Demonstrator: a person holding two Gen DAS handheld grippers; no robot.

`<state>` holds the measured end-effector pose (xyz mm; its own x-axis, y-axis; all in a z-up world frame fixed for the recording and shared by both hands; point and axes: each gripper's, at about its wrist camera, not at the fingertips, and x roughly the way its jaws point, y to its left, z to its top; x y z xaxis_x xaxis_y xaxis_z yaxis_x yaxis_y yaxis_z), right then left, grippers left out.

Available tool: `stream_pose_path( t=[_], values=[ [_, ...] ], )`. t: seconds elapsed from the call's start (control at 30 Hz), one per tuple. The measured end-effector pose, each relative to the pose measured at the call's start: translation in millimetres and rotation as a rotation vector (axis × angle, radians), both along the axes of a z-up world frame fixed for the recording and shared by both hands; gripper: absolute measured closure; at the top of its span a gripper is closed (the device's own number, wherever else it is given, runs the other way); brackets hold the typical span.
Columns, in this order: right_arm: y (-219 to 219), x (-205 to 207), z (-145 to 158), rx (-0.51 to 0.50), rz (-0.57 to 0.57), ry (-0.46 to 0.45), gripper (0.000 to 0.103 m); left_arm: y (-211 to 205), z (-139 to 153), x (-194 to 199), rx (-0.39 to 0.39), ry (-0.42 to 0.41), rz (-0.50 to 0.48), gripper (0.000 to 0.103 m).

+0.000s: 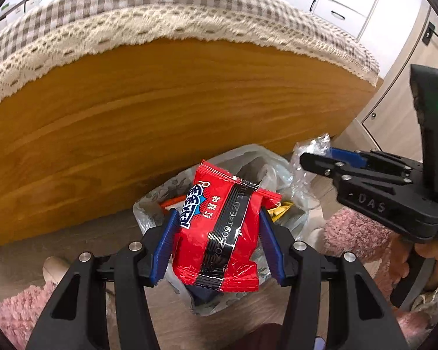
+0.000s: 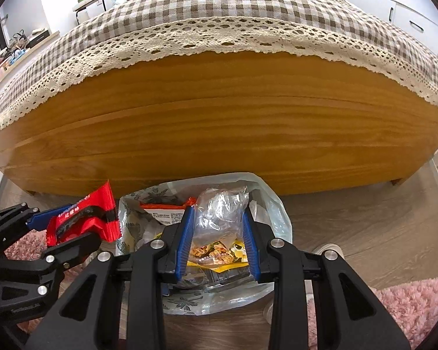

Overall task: Collect trash
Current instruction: 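Lower the red packet and clear wrapper into the bin with both grippers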

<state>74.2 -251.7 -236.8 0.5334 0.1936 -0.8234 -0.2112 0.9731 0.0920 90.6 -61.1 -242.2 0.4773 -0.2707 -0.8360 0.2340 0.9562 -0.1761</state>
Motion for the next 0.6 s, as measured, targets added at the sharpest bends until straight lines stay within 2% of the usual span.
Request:
stream_pose_path(
  t=[0.2,0.33,0.47,0.6],
  values=[
    [0,2,-8,-0.009,-0.002,0.015,0.071,4,-11,4,0.005,0.048,0.03,0.051],
    [0,6,-11,-0.02,0.001,0.021,0.071,10,-22,10,-0.018,0.106,0.057,0.051],
    [-2,11,-25,0.032,-0.002,0.045,0.071,9,-29,16,-0.023,0.14,0.065,0.051],
    [2,20,-38,0.025,0.001,0.065,0.071,8,-41,23,-0.025,0.179,0.075,0.051]
  ],
)
